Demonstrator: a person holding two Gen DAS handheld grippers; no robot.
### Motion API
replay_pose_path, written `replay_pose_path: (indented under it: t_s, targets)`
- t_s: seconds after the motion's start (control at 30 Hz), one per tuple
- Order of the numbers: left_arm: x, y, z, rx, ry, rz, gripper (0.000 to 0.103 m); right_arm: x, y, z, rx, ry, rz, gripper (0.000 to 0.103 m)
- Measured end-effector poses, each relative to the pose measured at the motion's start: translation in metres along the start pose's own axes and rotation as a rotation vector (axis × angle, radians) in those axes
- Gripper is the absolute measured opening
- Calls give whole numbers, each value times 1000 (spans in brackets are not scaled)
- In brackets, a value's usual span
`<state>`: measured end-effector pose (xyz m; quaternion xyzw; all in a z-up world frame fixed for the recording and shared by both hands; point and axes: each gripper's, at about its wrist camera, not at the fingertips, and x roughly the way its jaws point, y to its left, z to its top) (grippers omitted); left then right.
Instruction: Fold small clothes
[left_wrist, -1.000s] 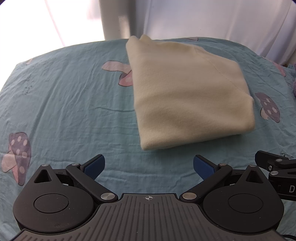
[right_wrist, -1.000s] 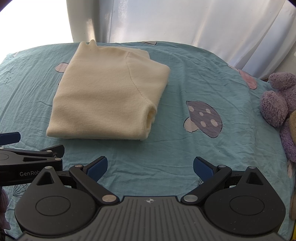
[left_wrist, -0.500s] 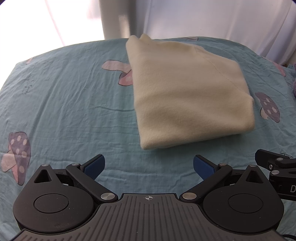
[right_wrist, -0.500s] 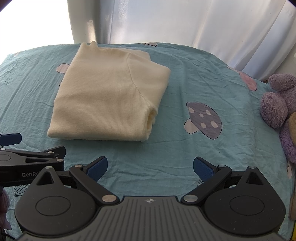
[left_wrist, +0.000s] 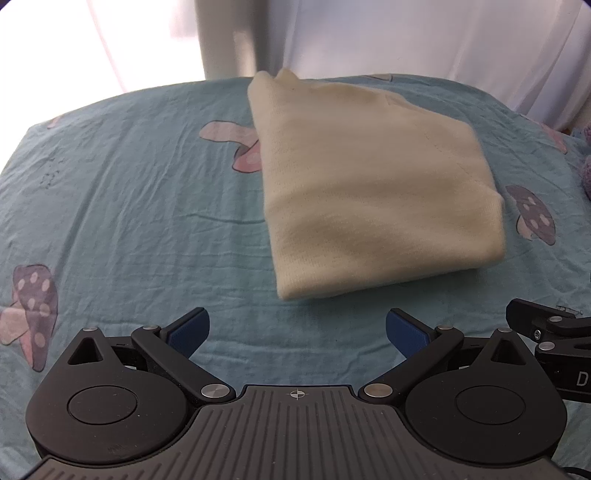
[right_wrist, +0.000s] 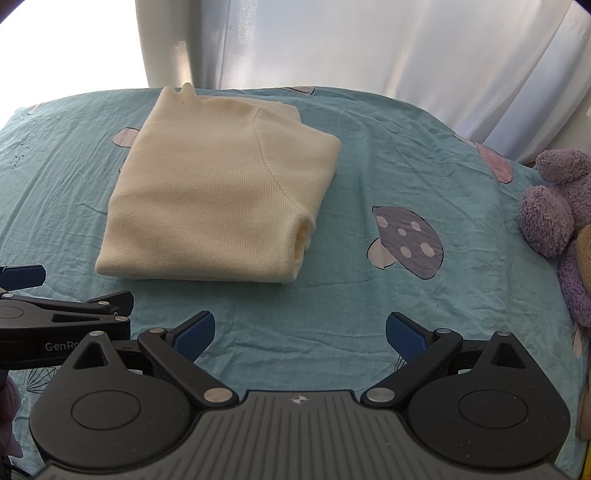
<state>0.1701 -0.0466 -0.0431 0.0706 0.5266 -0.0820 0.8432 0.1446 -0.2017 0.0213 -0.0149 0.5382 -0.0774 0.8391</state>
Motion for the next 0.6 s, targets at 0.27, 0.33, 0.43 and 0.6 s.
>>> replay_pose_path:
  t_s: [0.27,0.33,0.43,0.6]
  targets:
    - [0,-2,-1,16,-5,14,103,-1,0,0,3,-3,-3,99]
    - [-1,-2,-1,17,-6,14,103,-1,0,0,2,-4,-4,99]
    - [-1,-2,-2,17,-4,13,103,-1,1,0,-1,-7,-3,99]
    - [-1,-3,-4,26,-1,15,103,-2,2,-1,-1,-10,-3,99]
